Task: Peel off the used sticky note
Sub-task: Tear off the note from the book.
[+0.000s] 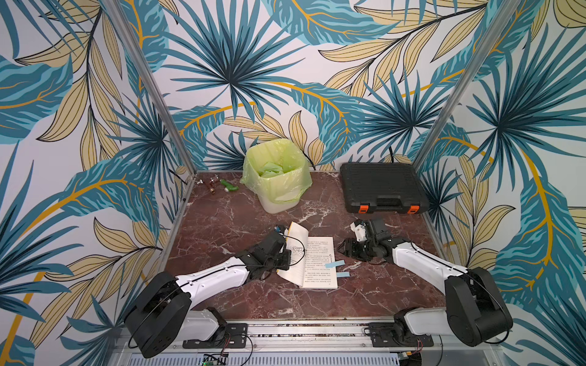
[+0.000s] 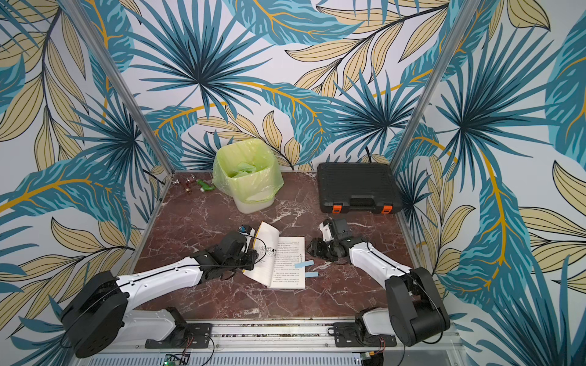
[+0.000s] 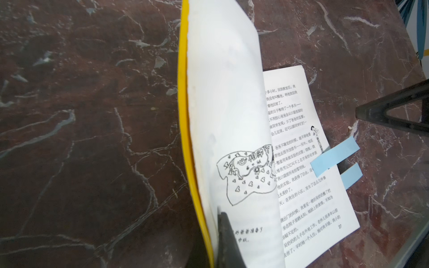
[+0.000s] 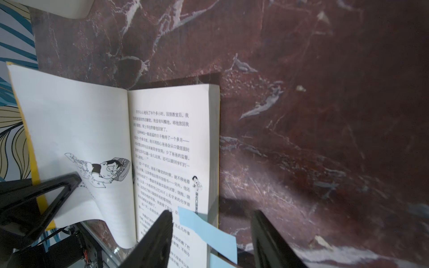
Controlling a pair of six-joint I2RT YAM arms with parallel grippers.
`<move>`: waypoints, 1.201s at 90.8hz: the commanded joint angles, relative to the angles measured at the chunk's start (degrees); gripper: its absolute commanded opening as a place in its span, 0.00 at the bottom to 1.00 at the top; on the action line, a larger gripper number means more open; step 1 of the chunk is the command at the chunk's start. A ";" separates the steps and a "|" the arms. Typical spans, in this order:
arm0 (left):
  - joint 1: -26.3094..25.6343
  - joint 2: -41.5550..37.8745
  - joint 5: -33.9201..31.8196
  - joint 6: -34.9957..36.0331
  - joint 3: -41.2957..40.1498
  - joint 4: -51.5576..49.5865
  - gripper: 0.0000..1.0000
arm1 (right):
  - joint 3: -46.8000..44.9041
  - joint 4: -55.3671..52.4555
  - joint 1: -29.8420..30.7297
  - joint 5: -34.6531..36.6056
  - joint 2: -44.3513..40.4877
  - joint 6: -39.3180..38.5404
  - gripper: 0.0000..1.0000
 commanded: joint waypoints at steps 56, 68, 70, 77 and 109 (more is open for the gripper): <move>0.63 2.28 -1.96 1.04 0.75 0.20 0.00 | -5.71 8.54 -0.16 -7.98 4.52 2.55 0.43; 0.63 2.92 -1.91 1.15 0.80 0.60 0.00 | -6.30 7.77 -0.12 -7.54 2.61 2.48 0.29; 0.63 3.10 -1.82 1.15 0.81 0.62 0.00 | -6.34 7.65 -0.11 -7.49 2.29 2.39 0.26; 0.63 3.68 -1.59 1.10 0.84 0.95 0.00 | -6.37 7.33 -0.10 -7.40 1.59 2.29 0.17; 0.65 4.71 -0.85 0.67 0.64 1.97 0.00 | -3.99 5.24 2.75 -7.67 -1.18 -0.18 0.00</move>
